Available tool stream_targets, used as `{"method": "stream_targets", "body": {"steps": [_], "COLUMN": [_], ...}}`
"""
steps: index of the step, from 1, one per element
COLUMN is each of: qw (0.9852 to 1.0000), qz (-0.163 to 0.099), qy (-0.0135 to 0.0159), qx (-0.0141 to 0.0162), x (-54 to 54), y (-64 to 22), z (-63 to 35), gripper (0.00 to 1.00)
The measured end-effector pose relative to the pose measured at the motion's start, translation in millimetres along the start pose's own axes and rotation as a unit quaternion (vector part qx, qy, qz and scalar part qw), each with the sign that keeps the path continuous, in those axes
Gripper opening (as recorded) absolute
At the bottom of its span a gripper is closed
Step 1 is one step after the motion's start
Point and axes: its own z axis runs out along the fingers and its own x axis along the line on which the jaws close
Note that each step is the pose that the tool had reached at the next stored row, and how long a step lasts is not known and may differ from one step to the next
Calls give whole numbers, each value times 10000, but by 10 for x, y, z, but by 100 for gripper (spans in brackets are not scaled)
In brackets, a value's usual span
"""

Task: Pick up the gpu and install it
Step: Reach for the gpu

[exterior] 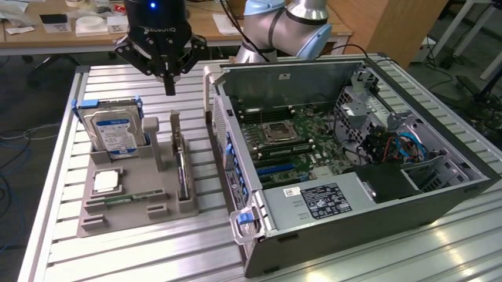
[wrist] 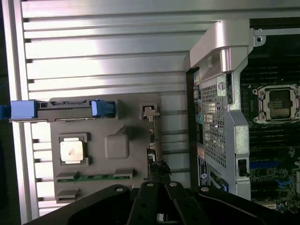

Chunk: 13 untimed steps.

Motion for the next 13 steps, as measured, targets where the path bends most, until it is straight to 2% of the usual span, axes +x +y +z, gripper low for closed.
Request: {"method": "stream_targets", "body": {"steps": [9, 13], "qw": [10000, 10000], "qz": [-1, 0], "qy": [0, 0], "qx": [0, 0], "x": [-24, -30], "y": [1, -35], "z": [1, -1], "gripper": [11, 11]}}
